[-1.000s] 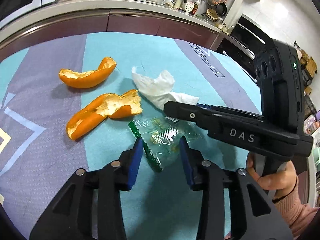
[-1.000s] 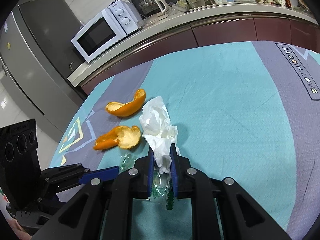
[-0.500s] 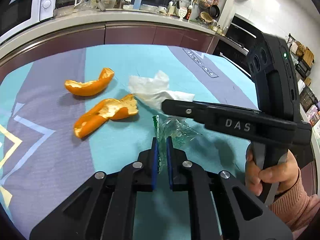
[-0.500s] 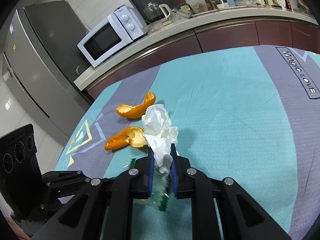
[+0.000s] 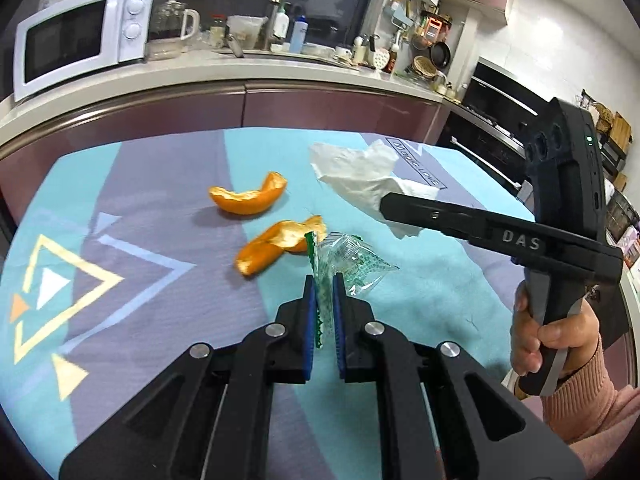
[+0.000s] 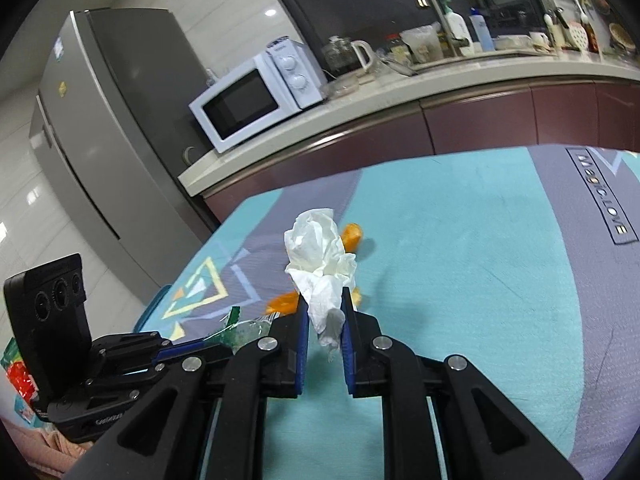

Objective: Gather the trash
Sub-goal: 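Lift the held wrapper and tissue off the cloth with both tools, then carry the wrapper and tissue over the blue bin with both tools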

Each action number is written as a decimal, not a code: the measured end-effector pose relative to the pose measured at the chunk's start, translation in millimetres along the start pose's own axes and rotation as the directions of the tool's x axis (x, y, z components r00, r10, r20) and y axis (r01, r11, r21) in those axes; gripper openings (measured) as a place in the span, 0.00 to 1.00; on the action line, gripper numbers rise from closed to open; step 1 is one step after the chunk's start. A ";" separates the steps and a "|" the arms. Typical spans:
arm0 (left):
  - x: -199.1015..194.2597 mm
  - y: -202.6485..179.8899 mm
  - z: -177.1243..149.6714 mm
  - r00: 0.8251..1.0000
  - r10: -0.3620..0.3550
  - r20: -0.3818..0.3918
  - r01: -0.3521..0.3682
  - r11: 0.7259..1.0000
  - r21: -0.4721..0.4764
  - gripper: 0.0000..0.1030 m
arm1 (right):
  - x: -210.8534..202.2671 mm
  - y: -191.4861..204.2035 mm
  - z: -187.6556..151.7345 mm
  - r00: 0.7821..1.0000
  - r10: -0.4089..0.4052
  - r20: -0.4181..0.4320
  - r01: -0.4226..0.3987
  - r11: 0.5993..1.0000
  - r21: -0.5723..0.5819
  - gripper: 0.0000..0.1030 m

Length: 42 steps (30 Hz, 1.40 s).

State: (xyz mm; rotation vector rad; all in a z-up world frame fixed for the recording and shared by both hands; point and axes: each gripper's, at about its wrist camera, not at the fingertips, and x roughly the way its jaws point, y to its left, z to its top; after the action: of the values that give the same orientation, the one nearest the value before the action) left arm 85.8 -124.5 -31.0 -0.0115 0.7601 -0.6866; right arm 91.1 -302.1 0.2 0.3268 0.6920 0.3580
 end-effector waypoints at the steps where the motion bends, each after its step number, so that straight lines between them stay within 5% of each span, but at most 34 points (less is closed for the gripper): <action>1: -3.8 3.4 -1.2 1.000 0.009 0.004 -0.009 1.000 -0.004 0.08 | 0.3 2.9 0.5 1.000 0.005 0.000 -0.005 1.000 -0.004 0.13; 42: -122.3 92.9 -26.8 0.958 0.256 0.127 -0.230 0.955 -0.189 0.09 | 56.8 116.5 -8.9 0.976 0.193 -0.101 -0.207 0.967 -0.151 0.13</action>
State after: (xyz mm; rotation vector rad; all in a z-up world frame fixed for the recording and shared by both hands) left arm 58.0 25.0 3.3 -0.1242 0.6605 -0.3783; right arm 101.2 -172.9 9.3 0.2290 0.7112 0.6199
